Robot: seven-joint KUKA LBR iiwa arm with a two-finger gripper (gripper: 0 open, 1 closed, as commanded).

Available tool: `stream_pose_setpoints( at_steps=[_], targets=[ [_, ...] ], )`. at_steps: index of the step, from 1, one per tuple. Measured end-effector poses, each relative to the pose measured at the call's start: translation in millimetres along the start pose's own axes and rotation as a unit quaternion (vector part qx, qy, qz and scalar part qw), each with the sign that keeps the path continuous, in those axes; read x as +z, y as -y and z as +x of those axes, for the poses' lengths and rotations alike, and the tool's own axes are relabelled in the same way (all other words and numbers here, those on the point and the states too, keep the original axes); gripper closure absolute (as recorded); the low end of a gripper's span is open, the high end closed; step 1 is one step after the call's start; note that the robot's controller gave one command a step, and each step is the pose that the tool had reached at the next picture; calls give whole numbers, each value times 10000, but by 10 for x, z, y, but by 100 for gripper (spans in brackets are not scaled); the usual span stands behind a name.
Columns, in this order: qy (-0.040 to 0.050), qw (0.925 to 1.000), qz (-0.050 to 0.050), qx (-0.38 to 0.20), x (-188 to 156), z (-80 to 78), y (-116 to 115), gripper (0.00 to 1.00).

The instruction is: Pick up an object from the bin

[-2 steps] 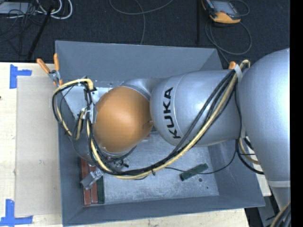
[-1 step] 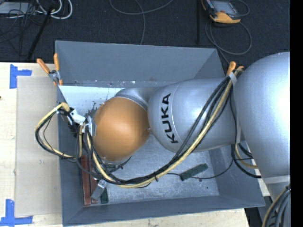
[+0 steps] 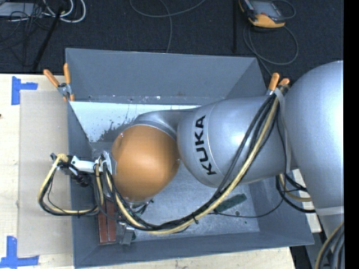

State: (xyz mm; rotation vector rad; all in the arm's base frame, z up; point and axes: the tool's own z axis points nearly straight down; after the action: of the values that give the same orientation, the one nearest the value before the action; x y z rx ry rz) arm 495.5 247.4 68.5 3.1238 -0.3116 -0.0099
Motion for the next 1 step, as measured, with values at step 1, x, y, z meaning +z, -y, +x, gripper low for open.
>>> stream_pose_setpoints(
  at_steps=[1],
  targets=[
    [2, 10000, 0, 25, 0, 6, -7, 100]
  ],
)
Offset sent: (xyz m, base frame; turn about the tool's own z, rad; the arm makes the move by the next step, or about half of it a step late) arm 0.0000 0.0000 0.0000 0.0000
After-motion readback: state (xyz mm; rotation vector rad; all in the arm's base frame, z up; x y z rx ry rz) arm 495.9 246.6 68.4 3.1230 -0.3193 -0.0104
